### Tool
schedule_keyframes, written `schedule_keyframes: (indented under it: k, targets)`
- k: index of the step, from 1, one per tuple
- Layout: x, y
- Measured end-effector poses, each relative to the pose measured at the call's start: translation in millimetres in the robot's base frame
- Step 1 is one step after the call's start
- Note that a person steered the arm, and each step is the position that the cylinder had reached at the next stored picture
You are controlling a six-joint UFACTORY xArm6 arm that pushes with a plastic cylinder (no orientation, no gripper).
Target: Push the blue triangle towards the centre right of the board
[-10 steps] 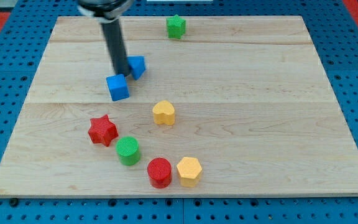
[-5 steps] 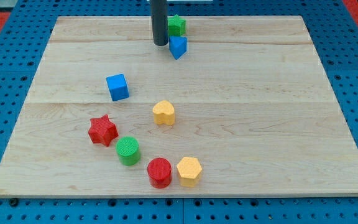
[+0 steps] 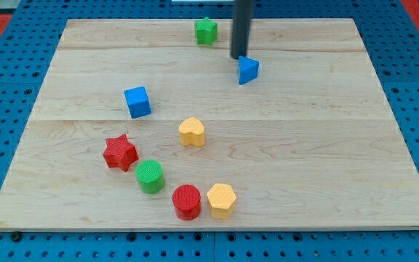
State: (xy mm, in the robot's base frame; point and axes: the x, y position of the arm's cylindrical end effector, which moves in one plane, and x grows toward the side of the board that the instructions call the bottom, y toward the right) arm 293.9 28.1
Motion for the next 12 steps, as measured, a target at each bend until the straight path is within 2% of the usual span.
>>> schedule_keyframes:
  k: [1,2,3,4,5,6,7,9,11,12]
  targets:
    - [22,30]
    - [39,114]
    - [61,136]
    - [0,132]
    - [-8,97]
    - [17,68]
    - [54,66]
    - [77,8]
    - [87,81]
    - [109,41]
